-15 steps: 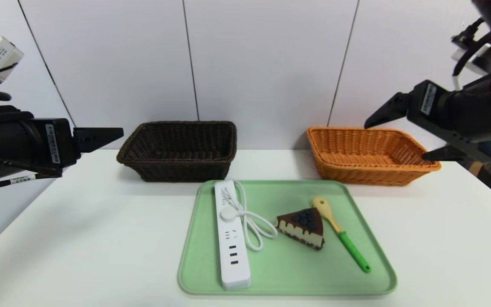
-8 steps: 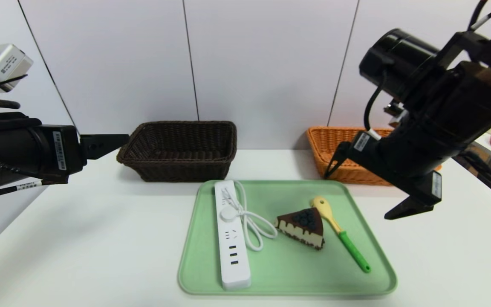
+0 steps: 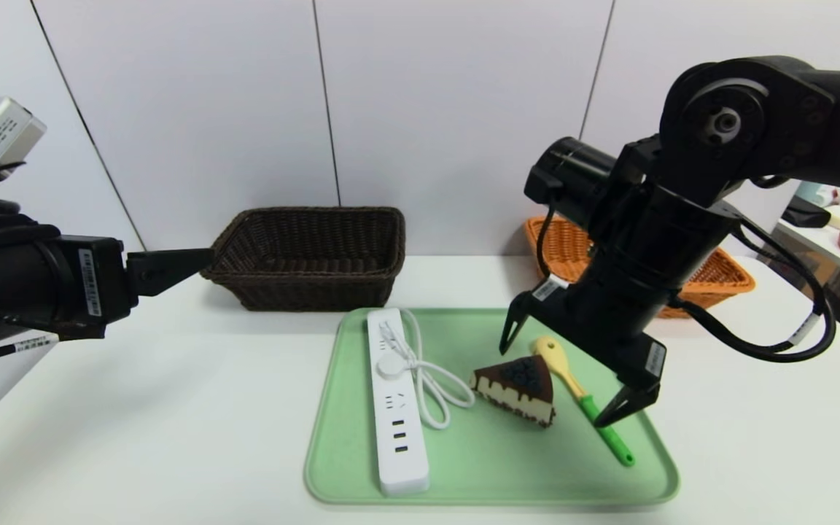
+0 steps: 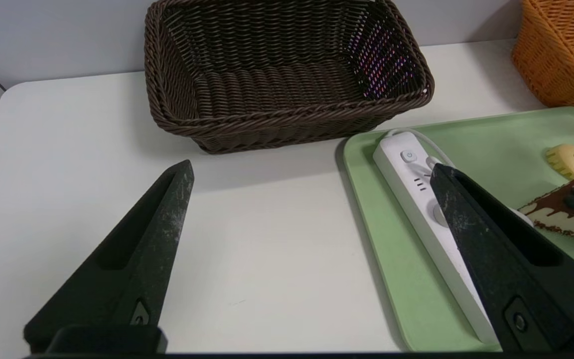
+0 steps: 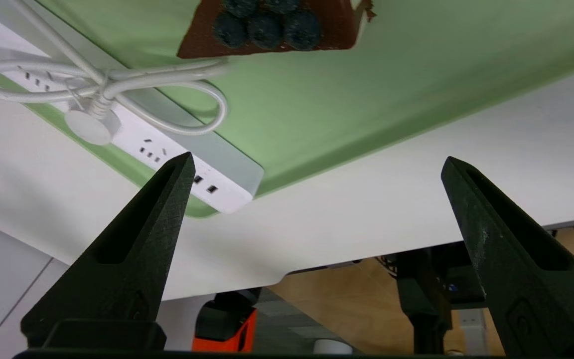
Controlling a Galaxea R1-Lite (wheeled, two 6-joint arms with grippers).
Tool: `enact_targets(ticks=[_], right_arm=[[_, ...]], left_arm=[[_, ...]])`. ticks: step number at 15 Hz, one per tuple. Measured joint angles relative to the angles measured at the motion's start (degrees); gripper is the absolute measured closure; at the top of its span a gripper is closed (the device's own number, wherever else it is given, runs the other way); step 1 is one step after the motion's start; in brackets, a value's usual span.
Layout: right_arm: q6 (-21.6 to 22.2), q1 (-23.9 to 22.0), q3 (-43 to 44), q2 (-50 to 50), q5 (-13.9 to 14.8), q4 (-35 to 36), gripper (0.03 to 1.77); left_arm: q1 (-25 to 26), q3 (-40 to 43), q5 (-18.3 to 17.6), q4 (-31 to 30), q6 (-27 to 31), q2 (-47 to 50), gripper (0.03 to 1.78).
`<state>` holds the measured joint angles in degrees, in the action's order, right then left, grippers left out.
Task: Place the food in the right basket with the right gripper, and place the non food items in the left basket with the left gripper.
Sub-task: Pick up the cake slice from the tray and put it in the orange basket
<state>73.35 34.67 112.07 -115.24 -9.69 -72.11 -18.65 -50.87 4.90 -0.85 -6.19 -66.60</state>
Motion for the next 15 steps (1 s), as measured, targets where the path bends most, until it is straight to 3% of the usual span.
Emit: enact_targets(ticks=[4,11,15], right_arm=[[2.54,-0.63,0.00,-1.61,0.00,0.69,0.09],[3.08,-2.89,0.00,-6.12,-0.41,2.90,0.09],[4.23,-3.12,0.00,-8.19,-2.51,4.25,0.09]], left_arm=[[0.02,1.07,-0.09,0.00,0.05,0.87,0.12],[0.02,1.23,-0.17,0.00,0.07,1.35,0.12],[0.02,1.15,-0.24,0.00,0.20,1.41,0.12]])
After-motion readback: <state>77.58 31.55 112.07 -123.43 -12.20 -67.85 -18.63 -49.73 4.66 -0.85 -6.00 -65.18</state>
